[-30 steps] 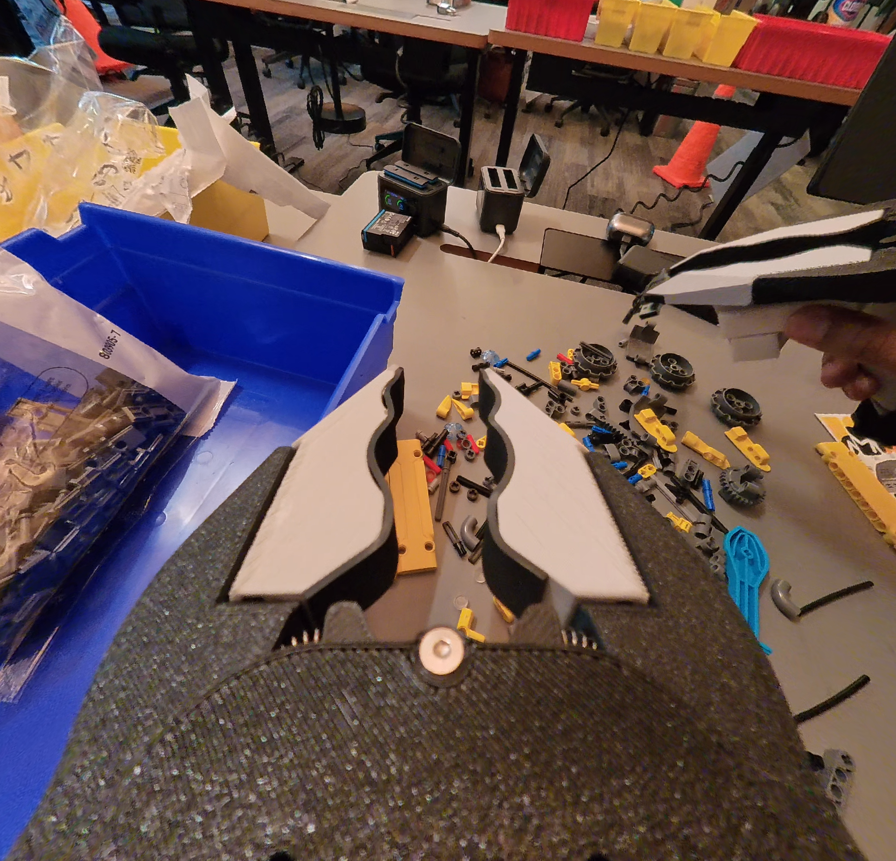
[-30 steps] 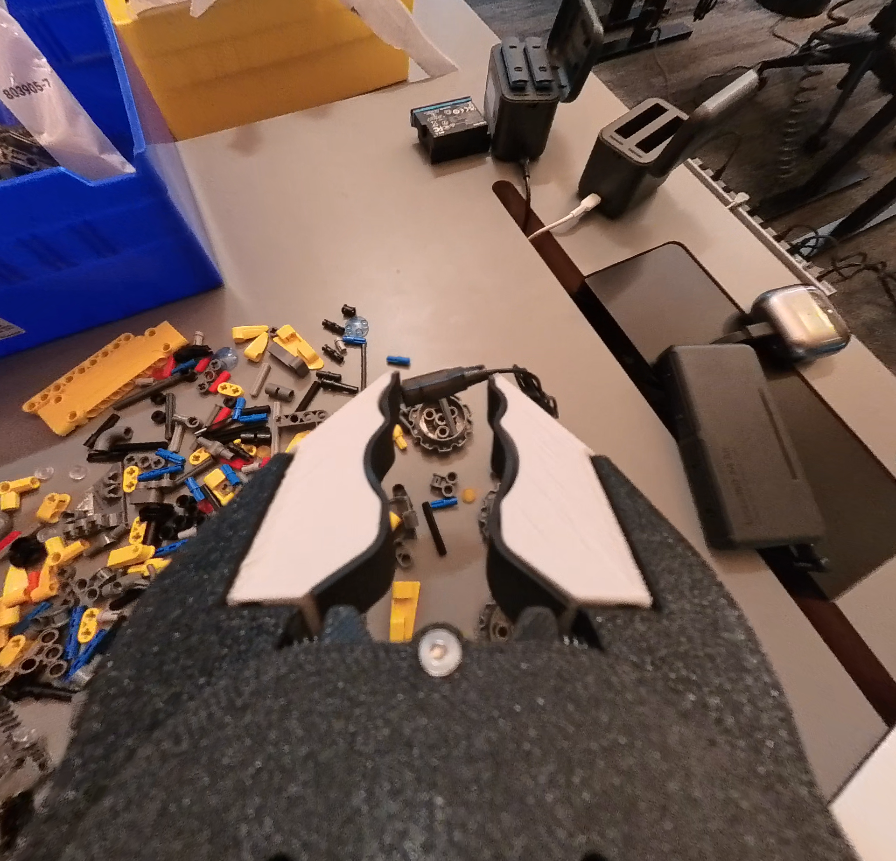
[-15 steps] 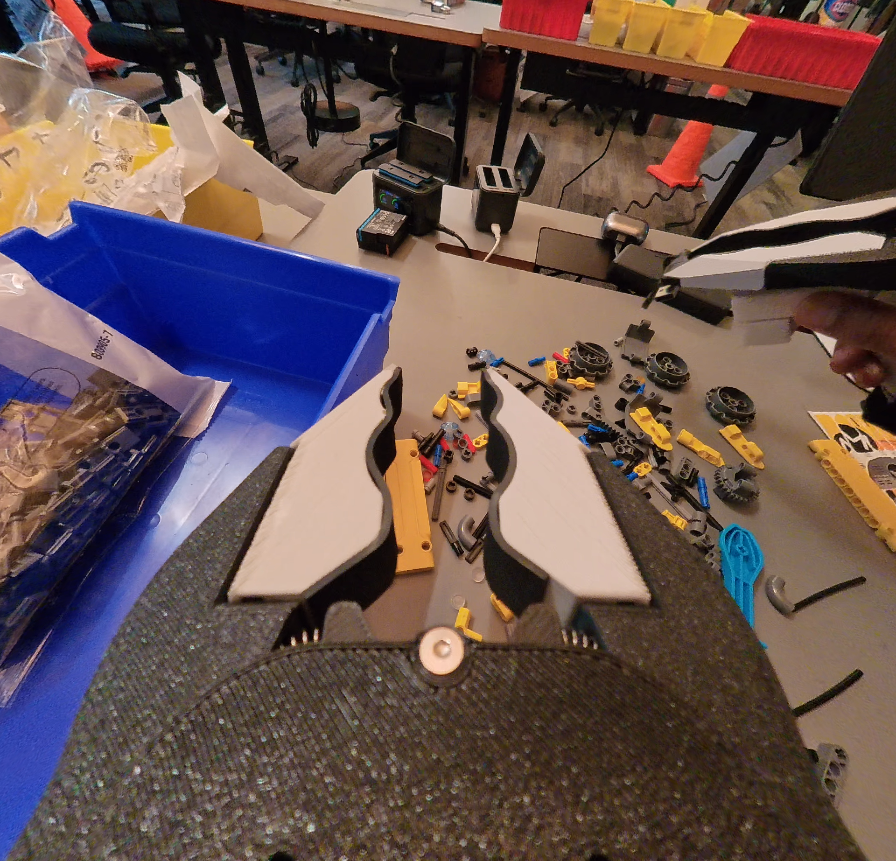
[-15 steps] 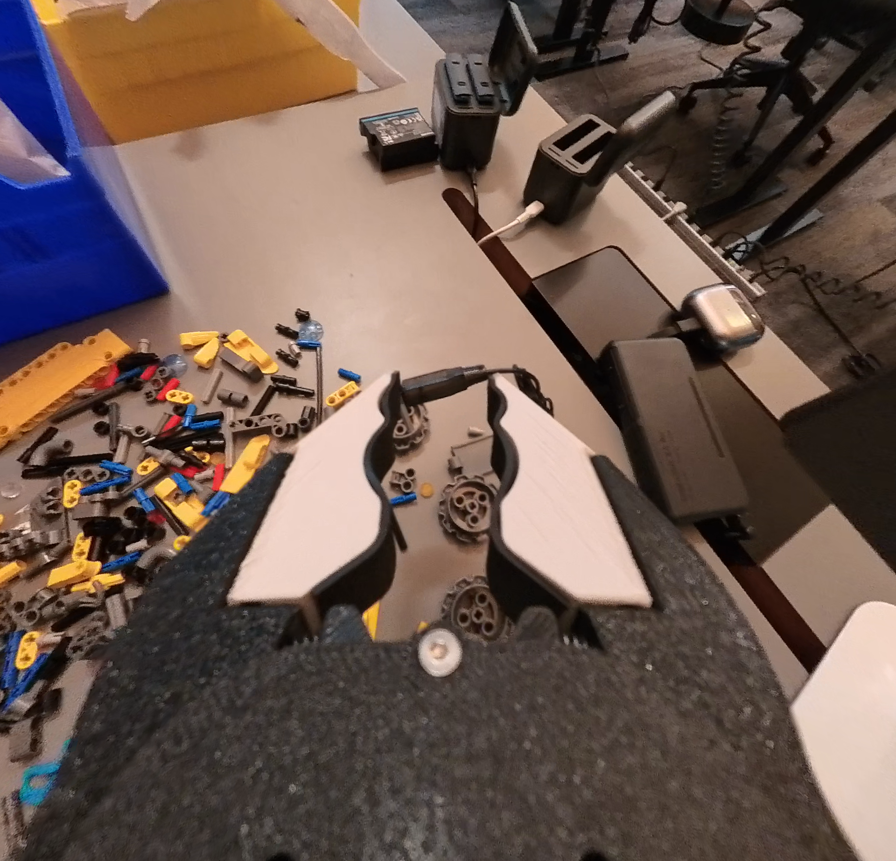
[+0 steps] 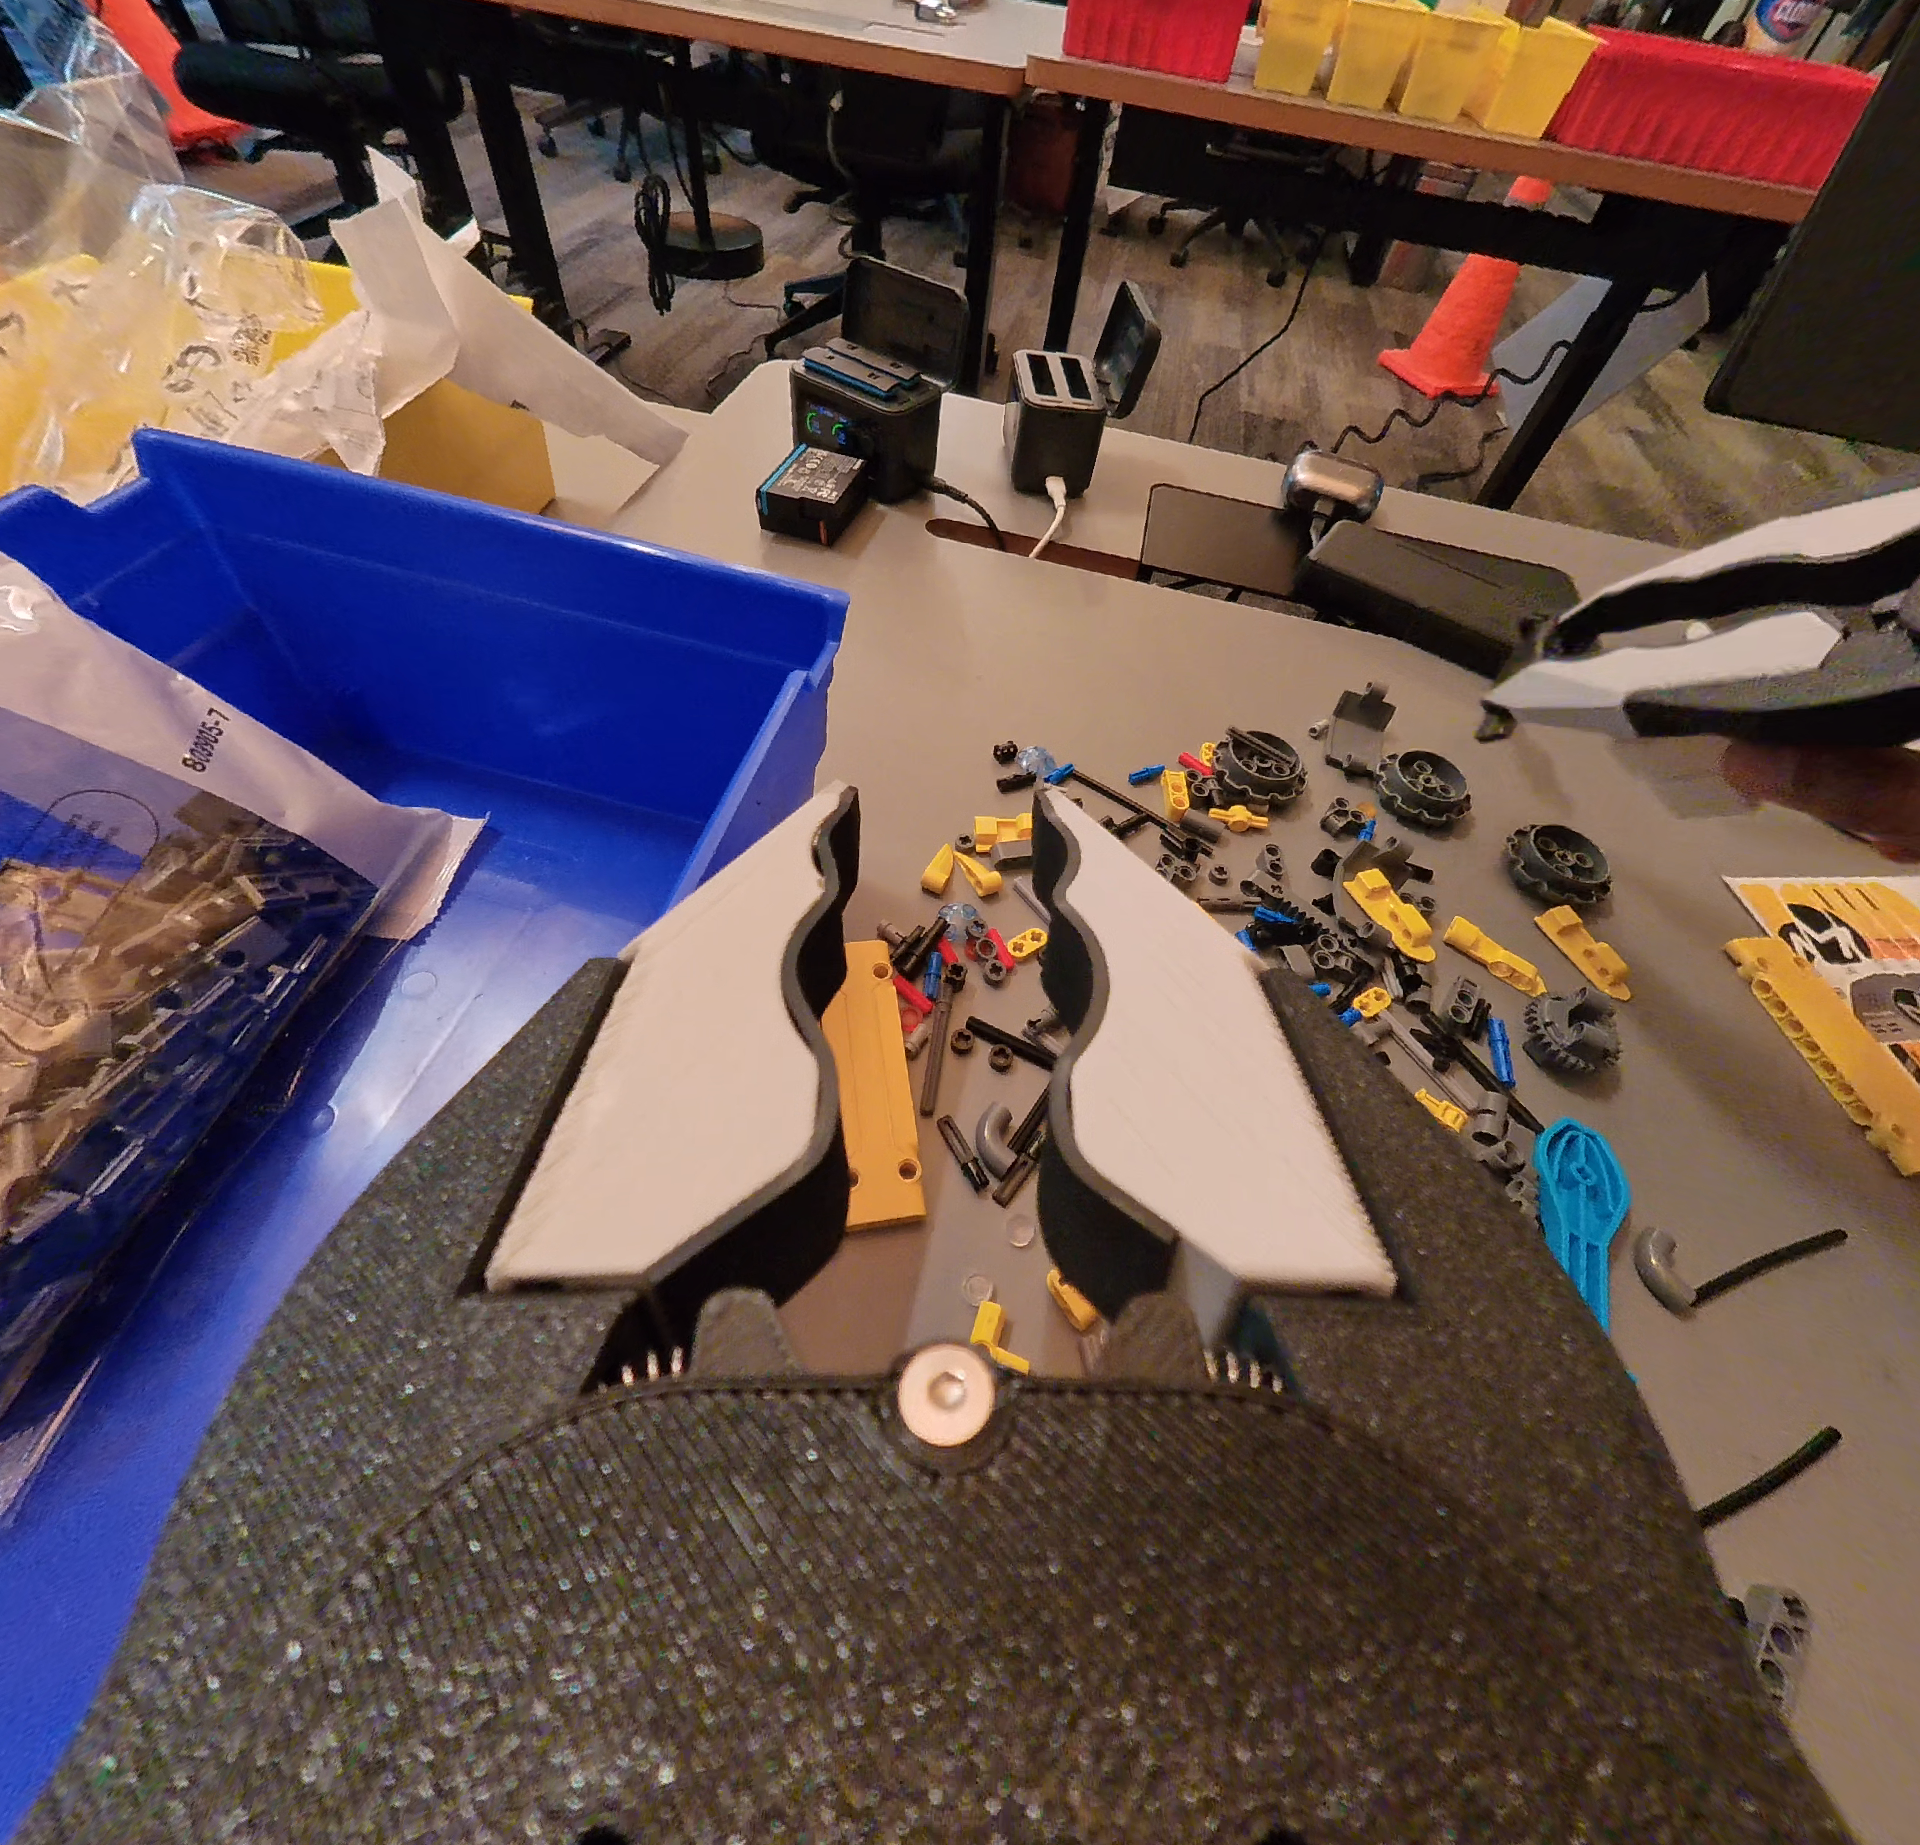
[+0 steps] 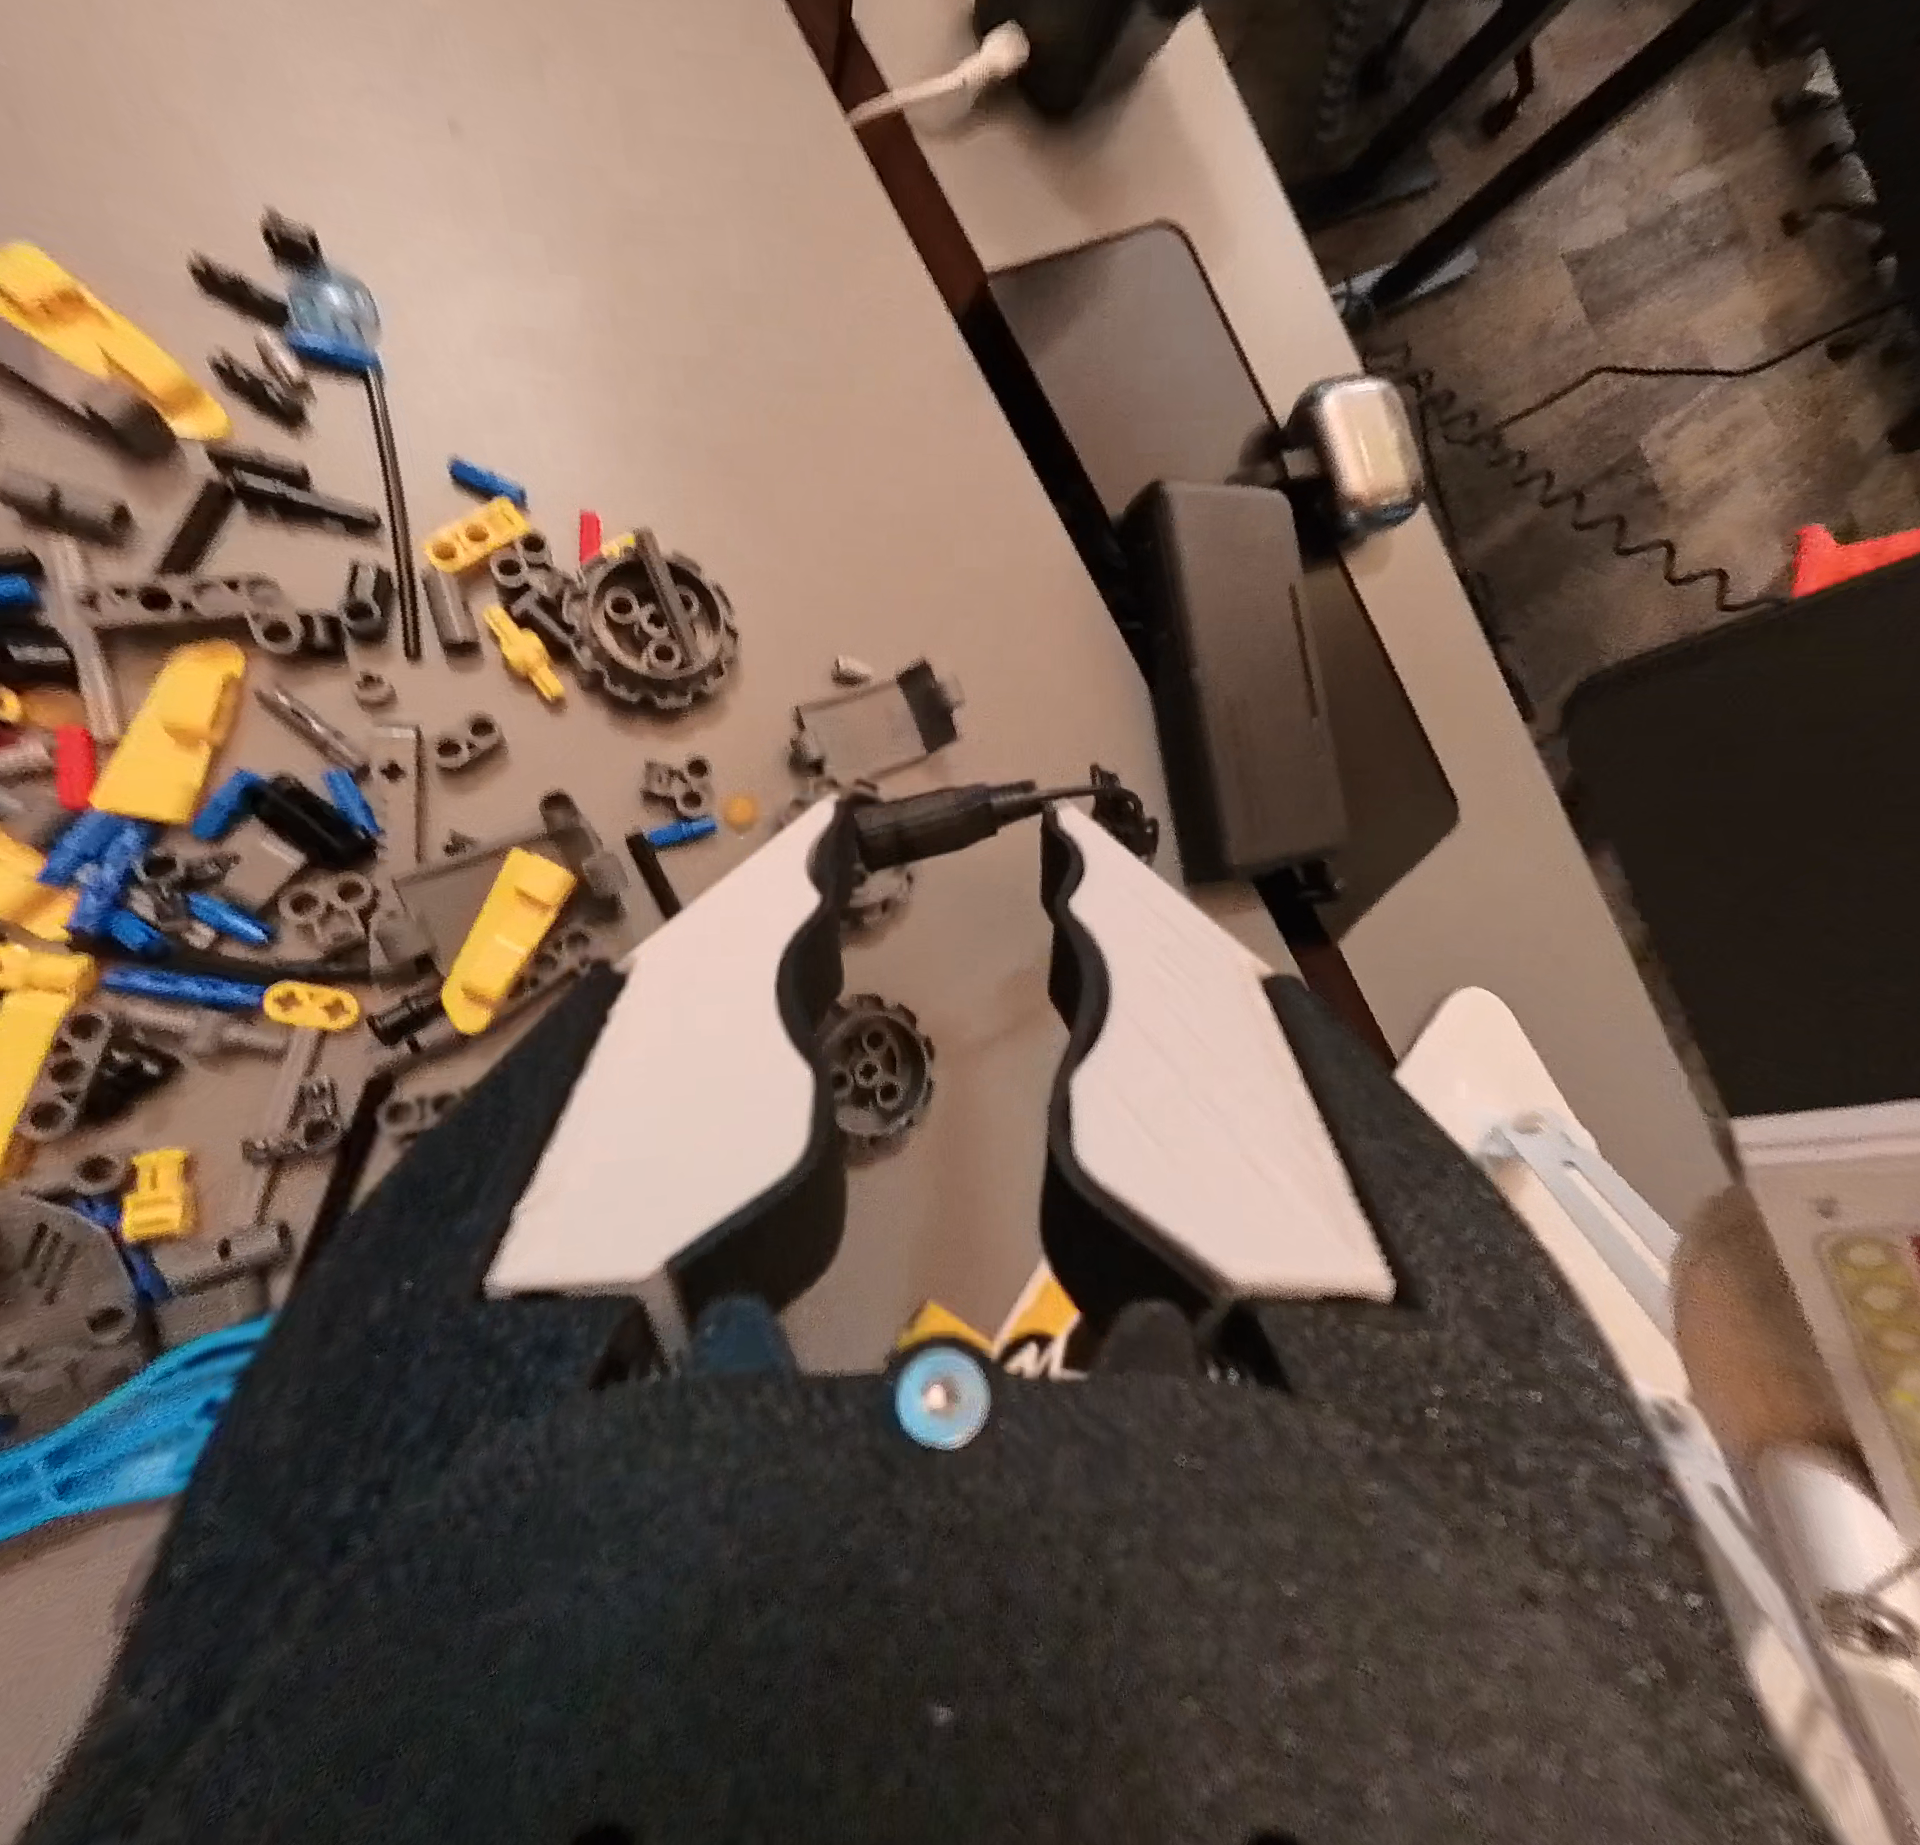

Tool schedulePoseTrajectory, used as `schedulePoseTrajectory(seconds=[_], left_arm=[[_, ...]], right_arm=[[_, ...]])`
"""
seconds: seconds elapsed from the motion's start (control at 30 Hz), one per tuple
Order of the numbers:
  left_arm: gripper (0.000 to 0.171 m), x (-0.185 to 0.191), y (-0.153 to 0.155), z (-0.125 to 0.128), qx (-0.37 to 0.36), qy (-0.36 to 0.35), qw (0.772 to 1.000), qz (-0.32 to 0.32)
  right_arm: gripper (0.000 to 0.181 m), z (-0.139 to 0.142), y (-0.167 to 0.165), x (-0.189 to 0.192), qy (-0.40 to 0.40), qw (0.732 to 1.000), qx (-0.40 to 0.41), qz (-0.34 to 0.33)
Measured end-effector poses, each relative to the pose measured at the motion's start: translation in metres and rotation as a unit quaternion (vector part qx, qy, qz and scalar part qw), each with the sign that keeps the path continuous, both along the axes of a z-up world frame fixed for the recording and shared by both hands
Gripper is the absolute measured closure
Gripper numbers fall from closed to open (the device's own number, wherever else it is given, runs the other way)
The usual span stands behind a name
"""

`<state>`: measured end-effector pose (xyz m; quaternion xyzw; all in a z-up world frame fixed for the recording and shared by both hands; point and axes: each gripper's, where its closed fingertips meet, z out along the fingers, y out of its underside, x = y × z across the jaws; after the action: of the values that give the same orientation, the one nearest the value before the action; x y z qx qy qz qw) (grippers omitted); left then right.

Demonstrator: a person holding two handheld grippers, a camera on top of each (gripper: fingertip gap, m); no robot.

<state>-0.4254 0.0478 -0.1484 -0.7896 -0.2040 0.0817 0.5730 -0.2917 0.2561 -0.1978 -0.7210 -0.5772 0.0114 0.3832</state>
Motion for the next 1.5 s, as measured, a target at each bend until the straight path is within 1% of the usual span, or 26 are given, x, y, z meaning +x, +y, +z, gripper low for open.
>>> schedulePoseTrajectory(seconds=[0.13,0.27,0.4,0.53,0.83,0.97,1.2,1.5], left_arm=[[0.139,0.000,0.000,0.000,0.000,0.001,1.000,0.000],[0.139,0.000,0.000,0.000,-0.002,0.002,1.000,0.001],[0.139,0.000,0.000,-0.001,-0.003,0.003,1.000,0.001],[0.139,0.000,0.001,0.000,-0.003,0.003,1.000,0.000],[0.139,0.001,0.001,-0.001,-0.004,0.003,1.000,-0.001],[0.139,0.000,0.001,-0.001,-0.003,0.003,1.000,0.000],[0.139,0.001,0.001,-0.001,-0.004,0.003,1.000,-0.001],[0.139,0.001,0.001,-0.001,-0.006,0.005,1.000,-0.001]], right_arm=[[0.146,-0.012,-0.006,0.015,-0.051,0.999,-0.004,-0.001],[0.146,-0.027,-0.015,0.020,-0.074,0.996,-0.050,0.006],[0.146,-0.036,-0.020,0.023,-0.093,0.993,-0.064,0.012],[0.146,-0.041,-0.021,0.023,-0.094,0.993,-0.073,0.017],[0.145,-0.041,-0.024,0.020,-0.093,0.993,-0.070,0.026],[0.144,-0.036,-0.023,0.018,-0.089,0.994,-0.059,0.028],[0.146,-0.013,-0.030,0.008,-0.051,0.997,-0.040,0.044],[0.151,0.025,-0.065,-0.016,0.030,0.993,-0.046,0.105]])
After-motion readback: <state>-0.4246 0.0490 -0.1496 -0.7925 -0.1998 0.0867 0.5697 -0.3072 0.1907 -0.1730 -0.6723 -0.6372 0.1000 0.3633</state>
